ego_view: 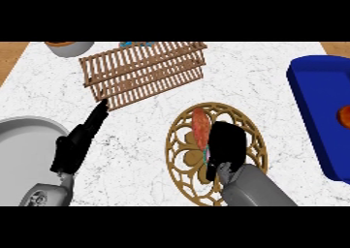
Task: Pick the cupcake from the placemat and place it in the tiered shelf
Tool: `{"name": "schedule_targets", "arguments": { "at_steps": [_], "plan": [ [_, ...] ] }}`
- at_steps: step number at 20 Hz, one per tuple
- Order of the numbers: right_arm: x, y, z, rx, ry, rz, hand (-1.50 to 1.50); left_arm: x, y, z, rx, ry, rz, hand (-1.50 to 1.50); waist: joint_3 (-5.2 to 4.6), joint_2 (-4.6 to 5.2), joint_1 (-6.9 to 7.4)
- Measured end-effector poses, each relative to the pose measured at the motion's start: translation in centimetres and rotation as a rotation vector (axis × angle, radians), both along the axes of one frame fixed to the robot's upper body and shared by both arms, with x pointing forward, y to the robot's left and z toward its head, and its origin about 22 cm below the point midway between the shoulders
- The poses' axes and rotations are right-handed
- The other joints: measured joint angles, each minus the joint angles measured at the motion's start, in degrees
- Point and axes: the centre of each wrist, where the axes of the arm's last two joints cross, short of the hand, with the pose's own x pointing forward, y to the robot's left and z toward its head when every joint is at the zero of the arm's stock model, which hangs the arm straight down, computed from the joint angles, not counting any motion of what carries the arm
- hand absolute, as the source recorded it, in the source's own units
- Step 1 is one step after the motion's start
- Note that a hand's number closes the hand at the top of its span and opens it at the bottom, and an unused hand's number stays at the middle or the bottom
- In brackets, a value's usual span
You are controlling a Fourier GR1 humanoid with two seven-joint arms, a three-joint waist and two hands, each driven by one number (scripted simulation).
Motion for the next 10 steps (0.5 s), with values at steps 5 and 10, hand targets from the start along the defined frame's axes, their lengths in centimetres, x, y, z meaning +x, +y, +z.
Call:
{"name": "schedule_targets", "arguments": {
  "at_steps": [5,10],
  "plan": [
    [0.5,-0.8,1.8,0.047,-0.056,0.105,1.5,-0.2,0.0,0.0,0.005,-0.007,-0.001,0.0,0.1,0.16,0.05],
    [0.9,-2.2,4.3,0.124,-0.124,0.222,1.5,-0.1,-0.2,-0.1,-0.001,0.001,0.009,0.0,0.05,0.26,0.0]
  ]
}}
